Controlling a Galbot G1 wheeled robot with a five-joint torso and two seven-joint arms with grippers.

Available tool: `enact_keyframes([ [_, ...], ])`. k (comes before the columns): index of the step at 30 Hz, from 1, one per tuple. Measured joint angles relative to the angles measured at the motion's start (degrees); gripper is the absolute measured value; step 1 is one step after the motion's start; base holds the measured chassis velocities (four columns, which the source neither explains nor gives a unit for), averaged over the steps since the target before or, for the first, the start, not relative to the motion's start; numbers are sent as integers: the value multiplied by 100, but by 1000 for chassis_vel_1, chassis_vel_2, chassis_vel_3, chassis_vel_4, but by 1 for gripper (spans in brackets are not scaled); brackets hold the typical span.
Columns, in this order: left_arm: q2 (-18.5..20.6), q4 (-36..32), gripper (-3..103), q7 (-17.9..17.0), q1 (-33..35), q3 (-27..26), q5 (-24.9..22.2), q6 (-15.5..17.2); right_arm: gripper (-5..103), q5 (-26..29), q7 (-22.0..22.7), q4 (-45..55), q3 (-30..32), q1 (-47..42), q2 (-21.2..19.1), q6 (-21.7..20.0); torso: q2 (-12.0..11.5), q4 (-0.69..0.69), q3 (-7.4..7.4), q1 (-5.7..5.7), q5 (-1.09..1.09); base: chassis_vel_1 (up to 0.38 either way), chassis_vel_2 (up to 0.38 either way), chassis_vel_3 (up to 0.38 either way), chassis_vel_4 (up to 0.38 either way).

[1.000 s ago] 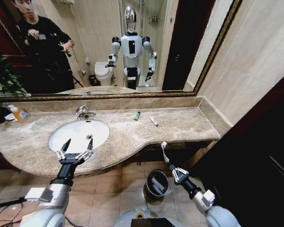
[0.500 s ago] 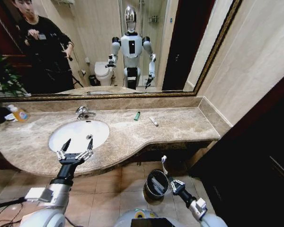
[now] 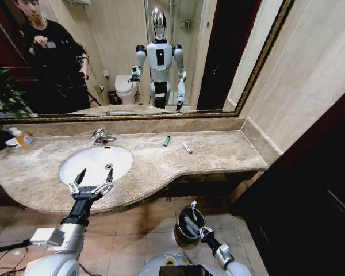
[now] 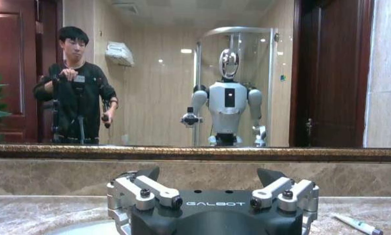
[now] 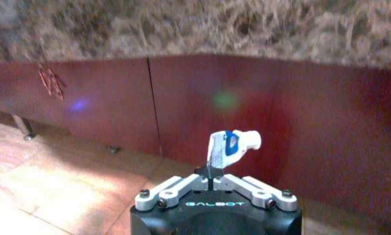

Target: Pick up the trash from the sink and place it in the trash bin.

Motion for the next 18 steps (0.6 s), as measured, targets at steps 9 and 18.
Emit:
enact_keyframes([
  [9,0,0,100,0,0,0,0,0,0,-253,112,-1088,5,359,227,289,0,0,0,0,0,0,0,0,0],
  [18,0,0,100,0,0,0,0,0,0,-314,196,-1299,3,514,422,271,0,0,0,0,0,0,0,0,0],
])
